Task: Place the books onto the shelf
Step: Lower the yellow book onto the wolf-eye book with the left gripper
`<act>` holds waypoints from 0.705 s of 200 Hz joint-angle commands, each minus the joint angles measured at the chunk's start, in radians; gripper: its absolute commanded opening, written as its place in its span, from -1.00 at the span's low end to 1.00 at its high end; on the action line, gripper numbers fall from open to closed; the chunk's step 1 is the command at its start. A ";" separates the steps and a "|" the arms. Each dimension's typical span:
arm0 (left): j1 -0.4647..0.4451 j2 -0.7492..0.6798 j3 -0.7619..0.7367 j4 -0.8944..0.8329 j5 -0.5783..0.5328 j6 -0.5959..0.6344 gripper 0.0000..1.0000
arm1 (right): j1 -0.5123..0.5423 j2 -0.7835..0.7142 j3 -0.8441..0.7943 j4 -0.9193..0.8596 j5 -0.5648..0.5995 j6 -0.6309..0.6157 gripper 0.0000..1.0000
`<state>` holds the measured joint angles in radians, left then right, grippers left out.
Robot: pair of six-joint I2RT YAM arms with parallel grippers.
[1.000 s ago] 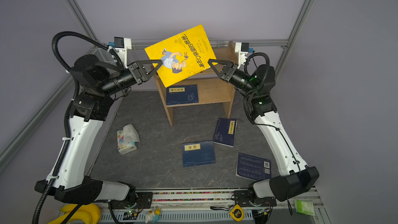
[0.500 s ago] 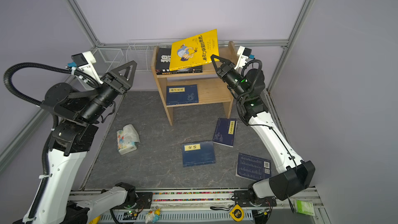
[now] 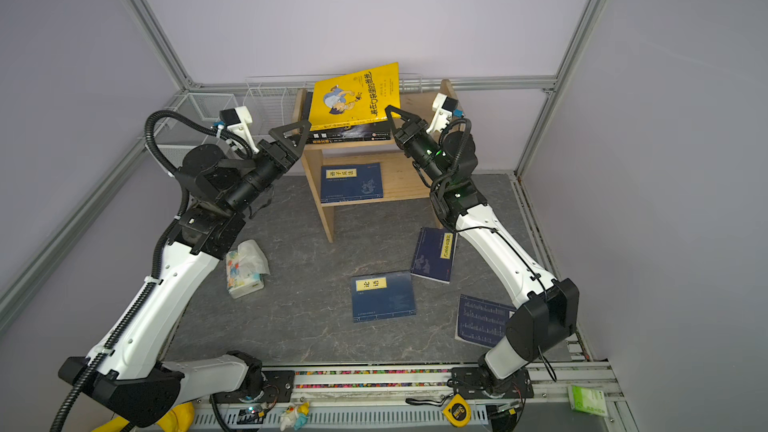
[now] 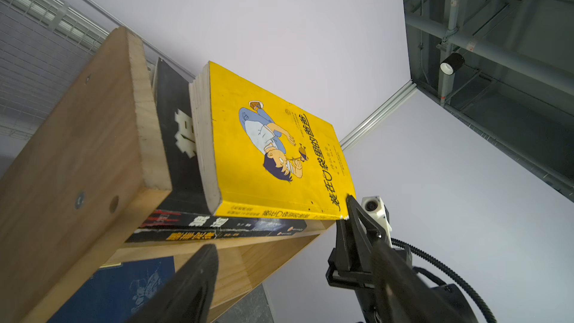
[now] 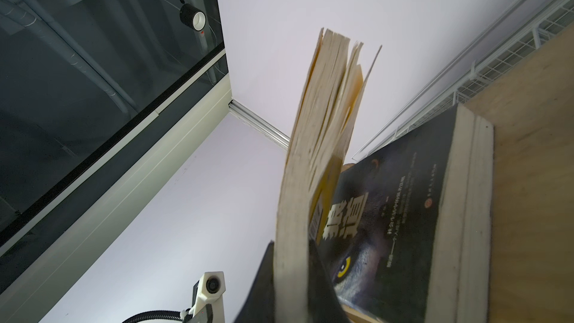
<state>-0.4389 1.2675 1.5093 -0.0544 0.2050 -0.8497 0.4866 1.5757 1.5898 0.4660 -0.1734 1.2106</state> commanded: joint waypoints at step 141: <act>-0.014 0.155 0.180 0.086 0.012 -0.177 0.36 | 0.017 0.009 0.086 0.164 -0.004 0.087 -0.86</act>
<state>-0.4492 1.3918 1.6352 0.0101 0.2070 -0.9943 0.4953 1.5894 1.6382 0.5213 -0.1654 1.2560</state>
